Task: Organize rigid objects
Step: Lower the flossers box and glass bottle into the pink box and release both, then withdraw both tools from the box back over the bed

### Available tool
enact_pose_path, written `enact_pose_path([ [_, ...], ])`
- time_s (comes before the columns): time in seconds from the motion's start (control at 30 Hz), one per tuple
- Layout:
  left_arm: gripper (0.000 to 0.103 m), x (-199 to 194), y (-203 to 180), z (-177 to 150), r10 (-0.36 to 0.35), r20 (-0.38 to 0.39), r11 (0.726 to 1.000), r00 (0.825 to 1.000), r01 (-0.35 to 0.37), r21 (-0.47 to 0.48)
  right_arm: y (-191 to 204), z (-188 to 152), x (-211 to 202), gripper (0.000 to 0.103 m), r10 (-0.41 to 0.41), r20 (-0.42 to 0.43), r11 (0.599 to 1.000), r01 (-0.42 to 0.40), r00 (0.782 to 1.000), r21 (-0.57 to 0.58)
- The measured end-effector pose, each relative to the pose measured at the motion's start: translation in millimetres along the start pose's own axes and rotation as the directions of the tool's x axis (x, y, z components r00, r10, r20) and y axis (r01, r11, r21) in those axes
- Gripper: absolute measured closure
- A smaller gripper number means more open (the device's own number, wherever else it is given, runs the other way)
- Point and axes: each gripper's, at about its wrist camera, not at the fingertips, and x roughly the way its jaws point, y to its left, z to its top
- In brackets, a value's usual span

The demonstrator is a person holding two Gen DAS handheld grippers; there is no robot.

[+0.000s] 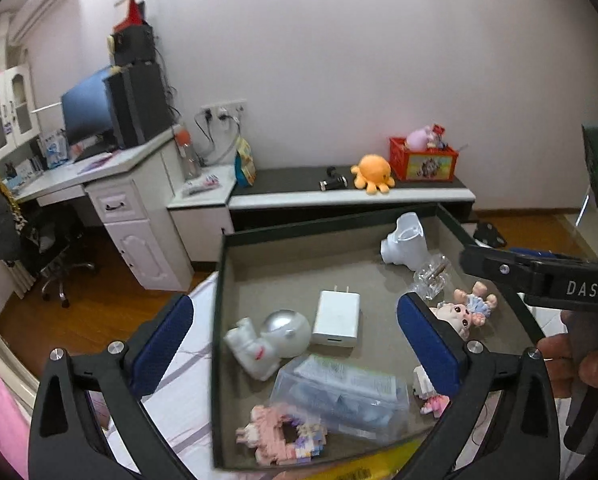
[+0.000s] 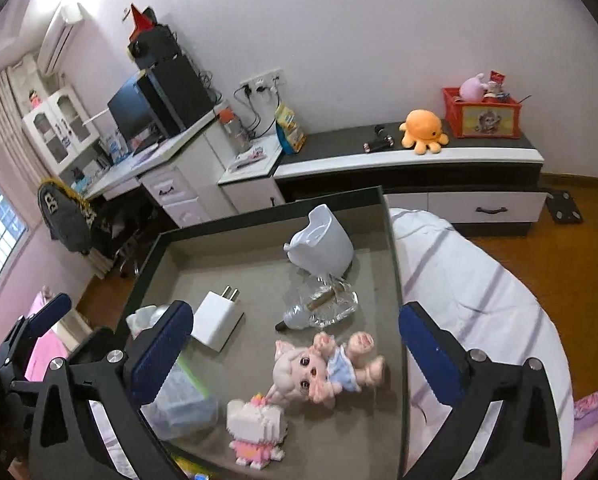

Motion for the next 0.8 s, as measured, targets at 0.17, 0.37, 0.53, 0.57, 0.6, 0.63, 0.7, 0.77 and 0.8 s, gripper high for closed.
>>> enact_pose_path([
  [0.17, 0.0, -42, 18, -11, 0.009, 0.049, 0.999, 0.999, -0.006, -0.053, 14, -16, -45, 0.0, -0.023, 0.069, 1.0, 0.024, 0.997, -0.01],
  [0.37, 0.0, -85, 30, -34, 0.029, 0.066, 0.996, 0.997, -0.023, -0.087, 40, -51, -92, 0.0, -0.041, 0.128, 0.998, 0.048, 0.991, -0.05],
  [0.53, 0.0, -116, 36, -58, 0.037, 0.066, 0.994, 0.997, -0.03, -0.103, 55, -83, -124, 0.0, -0.06, 0.166, 0.995, 0.072, 0.984, -0.069],
  [0.57, 0.0, -121, 36, -62, 0.039, 0.064, 0.994, 0.997, -0.033, -0.105, 58, -91, -130, 0.0, -0.062, 0.172, 0.994, 0.076, 0.983, -0.072],
  [0.6, 0.0, -127, 38, -67, 0.041, 0.065, 0.993, 0.997, -0.034, -0.111, 61, -97, -135, 0.0, -0.063, 0.176, 0.994, 0.078, 0.982, -0.078],
  [0.63, 0.0, -132, 38, -72, 0.04, 0.065, 0.993, 0.997, -0.032, -0.116, 63, -103, -140, 0.0, -0.069, 0.174, 0.993, 0.084, 0.982, -0.082],
  [0.7, 0.0, -139, 38, -80, 0.037, 0.06, 0.992, 0.998, -0.029, -0.124, 66, -115, -147, 0.0, -0.078, 0.175, 0.992, 0.094, 0.981, -0.085],
  [0.77, 0.0, -148, 39, -91, 0.041, 0.055, 0.99, 0.998, -0.033, -0.135, 70, -127, -156, 0.0, -0.082, 0.181, 0.99, 0.1, 0.98, -0.096],
  [0.8, 0.0, -151, 41, -96, 0.041, 0.051, 0.989, 0.998, -0.033, -0.144, 72, -131, -160, 0.0, -0.086, 0.184, 0.989, 0.106, 0.979, -0.1],
])
